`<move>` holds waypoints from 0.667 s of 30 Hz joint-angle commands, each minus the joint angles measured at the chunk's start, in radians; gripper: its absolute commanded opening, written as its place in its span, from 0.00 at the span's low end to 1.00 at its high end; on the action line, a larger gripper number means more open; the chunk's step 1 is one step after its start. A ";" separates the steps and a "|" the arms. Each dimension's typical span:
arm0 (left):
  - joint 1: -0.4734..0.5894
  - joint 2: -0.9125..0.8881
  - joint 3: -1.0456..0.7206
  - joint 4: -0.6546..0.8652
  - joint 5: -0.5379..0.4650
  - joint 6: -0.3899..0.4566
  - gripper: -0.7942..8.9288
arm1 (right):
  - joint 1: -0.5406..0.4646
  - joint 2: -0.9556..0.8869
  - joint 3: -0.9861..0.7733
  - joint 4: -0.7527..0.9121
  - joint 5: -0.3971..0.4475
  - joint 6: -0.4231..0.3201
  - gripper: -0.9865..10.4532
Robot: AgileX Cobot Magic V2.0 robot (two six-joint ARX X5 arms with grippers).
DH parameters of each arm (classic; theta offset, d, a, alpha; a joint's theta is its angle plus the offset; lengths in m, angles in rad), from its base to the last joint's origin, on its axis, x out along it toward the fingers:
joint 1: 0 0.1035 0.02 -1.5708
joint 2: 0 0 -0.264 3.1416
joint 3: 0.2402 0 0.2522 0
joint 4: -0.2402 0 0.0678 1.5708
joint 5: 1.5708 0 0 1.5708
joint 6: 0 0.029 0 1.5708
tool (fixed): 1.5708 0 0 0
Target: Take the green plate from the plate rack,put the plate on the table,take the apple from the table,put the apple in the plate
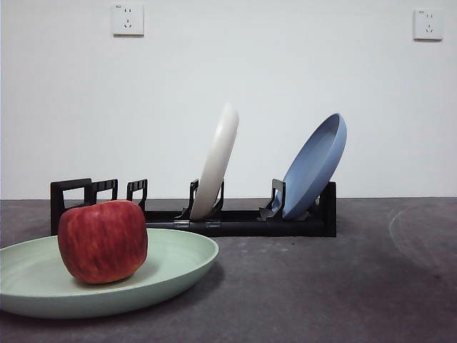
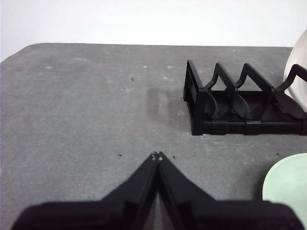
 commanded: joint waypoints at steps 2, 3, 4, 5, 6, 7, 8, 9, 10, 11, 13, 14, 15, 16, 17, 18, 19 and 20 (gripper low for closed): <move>0.000 0.000 -0.008 0.007 0.001 0.009 0.08 | -0.005 -0.051 -0.049 -0.032 0.018 0.034 0.09; 0.000 0.000 -0.008 0.007 0.001 0.009 0.08 | -0.005 -0.068 -0.049 -0.063 0.020 0.035 0.09; 0.000 0.000 -0.008 0.008 0.001 0.009 0.08 | -0.005 -0.082 -0.049 -0.086 0.020 0.036 0.09; 0.000 0.000 -0.008 0.007 0.001 0.009 0.08 | -0.005 -0.099 -0.049 -0.111 0.020 0.039 0.09; 0.000 0.000 -0.008 0.007 0.001 0.009 0.08 | -0.005 -0.118 -0.049 -0.138 0.020 0.038 0.09; 0.000 0.000 -0.008 0.007 0.001 0.009 0.08 | -0.005 -0.137 -0.049 -0.166 0.020 0.038 0.09; 0.000 0.000 -0.008 0.007 0.001 0.009 0.08 | -0.005 -0.159 -0.049 -0.185 0.023 0.039 0.09; 0.000 0.000 -0.008 0.007 0.001 0.009 0.08 | -0.006 -0.155 -0.049 -0.180 0.026 0.037 0.09; 0.000 0.000 -0.008 0.007 0.002 0.009 0.08 | -0.008 -0.156 -0.049 -0.186 0.028 0.033 0.09; 0.000 0.000 -0.008 0.008 0.001 0.009 0.08 | -0.011 -0.156 -0.049 -0.185 0.028 0.032 0.09; 0.000 0.000 -0.008 0.007 0.001 0.009 0.08 | -0.019 -0.156 -0.049 -0.185 0.029 0.029 0.09; 0.000 0.002 -0.007 0.007 0.001 0.009 0.08 | -0.020 -0.156 -0.049 -0.185 0.031 0.026 0.09; 0.000 0.002 -0.007 0.007 0.002 0.009 0.08 | -0.021 -0.156 -0.049 -0.186 0.034 0.025 0.09; 0.000 0.002 -0.008 0.007 0.001 0.009 0.08 | -0.023 -0.156 -0.049 -0.185 0.035 0.027 0.09; 0.000 0.002 -0.008 0.007 0.001 0.009 0.08 | -0.024 -0.156 -0.049 -0.185 0.036 0.039 0.09; 0.000 0.003 -0.007 0.007 0.001 0.009 0.08 | -0.024 -0.156 -0.049 -0.183 0.036 0.068 0.09; 0.000 0.003 -0.008 0.007 0.001 0.009 0.08 | -0.024 -0.155 -0.049 -0.182 0.036 0.088 0.09; 0.000 0.003 -0.008 0.007 0.001 0.009 0.08 | -0.023 -0.155 -0.049 -0.182 0.035 0.090 0.09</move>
